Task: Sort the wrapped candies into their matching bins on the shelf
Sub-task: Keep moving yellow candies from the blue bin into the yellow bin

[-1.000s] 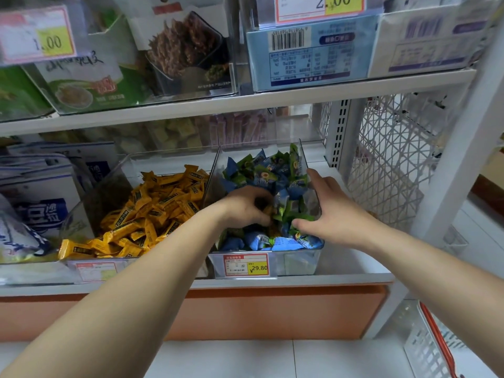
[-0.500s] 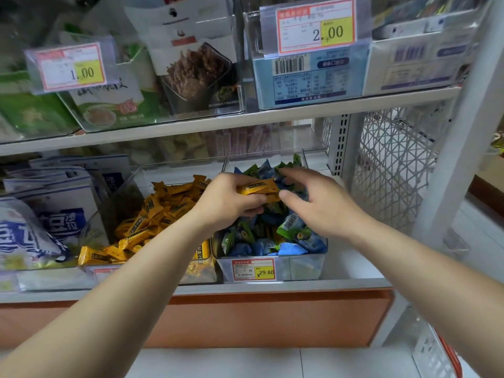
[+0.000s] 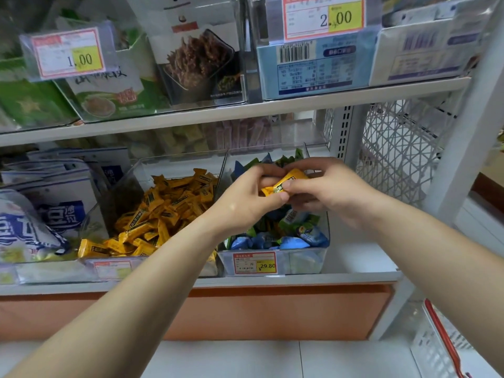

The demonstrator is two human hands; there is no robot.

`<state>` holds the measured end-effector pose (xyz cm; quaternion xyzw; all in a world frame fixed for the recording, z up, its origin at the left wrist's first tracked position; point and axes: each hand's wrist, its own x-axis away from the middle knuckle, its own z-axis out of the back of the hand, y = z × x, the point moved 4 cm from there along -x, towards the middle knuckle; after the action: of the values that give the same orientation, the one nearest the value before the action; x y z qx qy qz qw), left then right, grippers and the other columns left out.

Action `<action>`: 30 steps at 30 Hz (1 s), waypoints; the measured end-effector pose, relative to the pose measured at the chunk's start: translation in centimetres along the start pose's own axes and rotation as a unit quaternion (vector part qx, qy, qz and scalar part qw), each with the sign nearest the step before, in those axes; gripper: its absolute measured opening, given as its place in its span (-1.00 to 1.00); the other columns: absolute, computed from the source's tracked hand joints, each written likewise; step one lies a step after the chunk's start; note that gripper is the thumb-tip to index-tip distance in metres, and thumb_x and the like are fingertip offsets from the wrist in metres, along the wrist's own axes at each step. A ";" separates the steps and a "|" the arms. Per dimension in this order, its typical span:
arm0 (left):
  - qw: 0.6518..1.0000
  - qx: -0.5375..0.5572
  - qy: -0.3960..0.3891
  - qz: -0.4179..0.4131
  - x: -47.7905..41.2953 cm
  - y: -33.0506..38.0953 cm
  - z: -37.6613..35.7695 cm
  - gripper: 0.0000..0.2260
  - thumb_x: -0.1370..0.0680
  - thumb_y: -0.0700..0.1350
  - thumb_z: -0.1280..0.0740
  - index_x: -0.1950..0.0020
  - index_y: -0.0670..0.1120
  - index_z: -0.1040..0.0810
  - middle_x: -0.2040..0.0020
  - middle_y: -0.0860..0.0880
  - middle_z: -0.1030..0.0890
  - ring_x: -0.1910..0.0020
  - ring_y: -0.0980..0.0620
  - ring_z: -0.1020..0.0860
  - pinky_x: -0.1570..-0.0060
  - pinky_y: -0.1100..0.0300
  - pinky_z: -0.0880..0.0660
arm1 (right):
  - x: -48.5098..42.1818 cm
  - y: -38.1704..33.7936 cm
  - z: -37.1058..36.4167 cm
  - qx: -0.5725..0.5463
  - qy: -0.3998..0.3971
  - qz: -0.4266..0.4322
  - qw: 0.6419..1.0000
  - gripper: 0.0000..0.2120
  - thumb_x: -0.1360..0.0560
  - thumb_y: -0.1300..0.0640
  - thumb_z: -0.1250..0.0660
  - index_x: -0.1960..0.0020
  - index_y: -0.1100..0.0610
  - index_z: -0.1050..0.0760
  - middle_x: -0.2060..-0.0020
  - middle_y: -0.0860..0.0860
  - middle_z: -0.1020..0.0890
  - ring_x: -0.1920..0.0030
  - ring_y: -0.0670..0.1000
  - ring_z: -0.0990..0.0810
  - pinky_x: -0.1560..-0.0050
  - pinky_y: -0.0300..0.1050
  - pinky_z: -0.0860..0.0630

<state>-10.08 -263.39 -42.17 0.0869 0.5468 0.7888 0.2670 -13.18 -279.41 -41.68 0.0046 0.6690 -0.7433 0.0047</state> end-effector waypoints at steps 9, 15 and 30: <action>0.984 -0.080 0.159 -0.017 -1.3 -0.4 -0.4 -0.62 -0.44 0.07 -0.53 -0.19 0.10 -0.50 0.00 0.13 -0.66 0.00 0.17 -0.63 0.02 0.19 -0.58 | -0.9 0.7 2.0 -0.005 0.110 0.031 0.993 -0.71 -0.45 0.25 -0.45 -0.17 0.13 -0.58 0.03 0.13 -0.68 0.09 0.09 -0.70 0.24 -0.16 -0.59; 0.976 -0.198 -0.079 0.045 -1.4 -3.4 -4.2 -0.52 -0.41 0.26 -0.47 -0.28 0.19 -0.49 -0.20 0.09 -0.55 -0.18 0.10 -0.52 -0.19 0.18 -0.46 | -1.3 0.9 3.6 0.090 0.167 0.053 0.980 -0.89 -0.38 0.06 -0.29 0.30 0.04 -0.48 0.41 -0.10 -0.51 0.25 0.03 -0.47 0.20 -0.09 -0.35; 0.951 -0.251 -0.179 -0.028 -2.0 -2.6 -6.3 -0.87 -0.55 0.05 -0.42 0.01 0.02 -0.57 0.12 0.15 -0.53 0.15 0.22 -0.48 0.16 0.31 -0.36 | -1.4 2.0 4.5 0.314 0.175 0.133 0.923 -0.88 -0.50 0.04 -0.38 0.03 -0.03 -0.45 0.37 -0.01 -0.55 0.40 -0.03 -0.52 0.48 -0.21 -0.36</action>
<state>-10.23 -268.93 -46.68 0.1418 0.2766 0.8644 0.3953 -11.80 -284.08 -43.16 0.2252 0.3843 -0.8952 -0.0151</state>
